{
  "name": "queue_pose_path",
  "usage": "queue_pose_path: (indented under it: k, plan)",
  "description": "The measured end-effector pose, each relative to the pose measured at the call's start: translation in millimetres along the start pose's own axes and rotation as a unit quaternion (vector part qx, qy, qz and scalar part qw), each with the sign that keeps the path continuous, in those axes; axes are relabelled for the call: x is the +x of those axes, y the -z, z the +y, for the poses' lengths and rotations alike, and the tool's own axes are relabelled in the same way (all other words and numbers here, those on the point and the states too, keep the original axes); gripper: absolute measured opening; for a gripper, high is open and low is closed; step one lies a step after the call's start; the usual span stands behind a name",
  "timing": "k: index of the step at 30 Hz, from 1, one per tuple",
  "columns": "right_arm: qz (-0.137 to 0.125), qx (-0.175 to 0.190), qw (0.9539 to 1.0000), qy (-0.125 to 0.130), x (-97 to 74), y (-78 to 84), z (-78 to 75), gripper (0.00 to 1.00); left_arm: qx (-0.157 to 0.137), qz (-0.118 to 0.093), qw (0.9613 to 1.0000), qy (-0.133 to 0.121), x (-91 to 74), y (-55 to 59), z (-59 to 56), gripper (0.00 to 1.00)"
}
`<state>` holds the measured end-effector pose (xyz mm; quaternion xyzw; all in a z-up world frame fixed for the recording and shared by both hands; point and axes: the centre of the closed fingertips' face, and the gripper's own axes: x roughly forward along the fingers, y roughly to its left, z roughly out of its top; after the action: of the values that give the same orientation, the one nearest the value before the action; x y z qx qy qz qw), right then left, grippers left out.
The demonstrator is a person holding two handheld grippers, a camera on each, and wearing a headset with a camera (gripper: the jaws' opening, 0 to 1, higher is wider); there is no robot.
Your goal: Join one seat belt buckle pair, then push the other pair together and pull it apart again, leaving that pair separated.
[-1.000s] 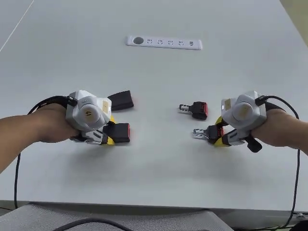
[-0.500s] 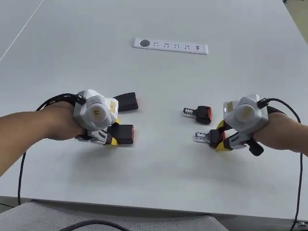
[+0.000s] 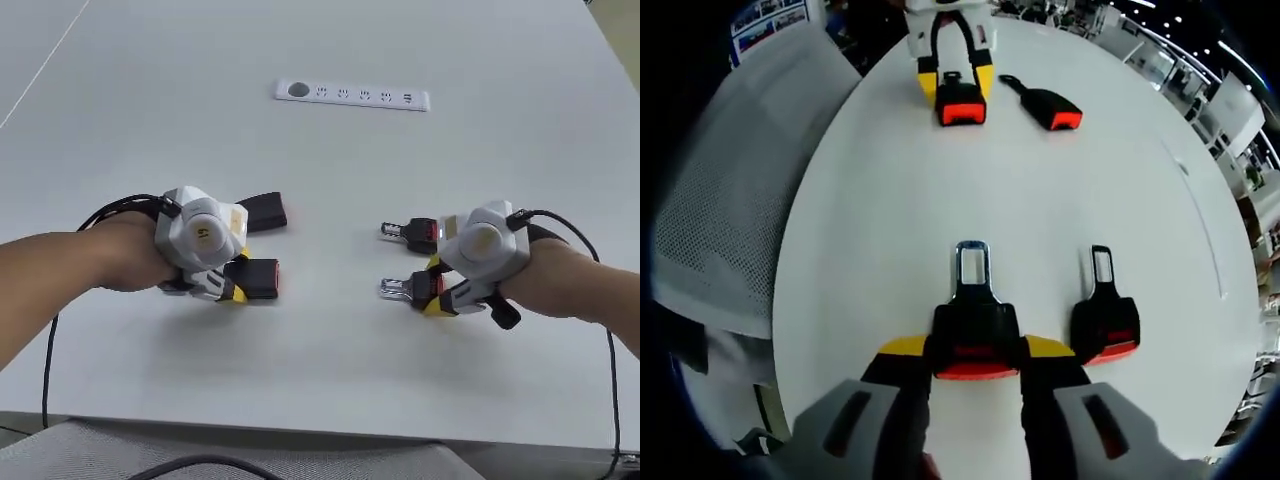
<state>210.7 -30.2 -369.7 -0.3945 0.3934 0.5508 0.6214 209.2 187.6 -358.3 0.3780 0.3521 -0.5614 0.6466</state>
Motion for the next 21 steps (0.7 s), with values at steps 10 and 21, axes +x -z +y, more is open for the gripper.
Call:
queue_pose_path:
  k: [10,21]
  plan:
    - [-0.042,0.013,0.999,0.009,18.5,-41.8,2.9,0.35,0.001,0.006,1.0,-0.001,0.0,-0.1,-0.2,0.33]
    - [-0.083,0.033,0.9959,0.011,33.5,-79.4,6.8,0.35,0.008,0.006,0.9999,0.002,-1.2,-1.7,-2.5,0.33]
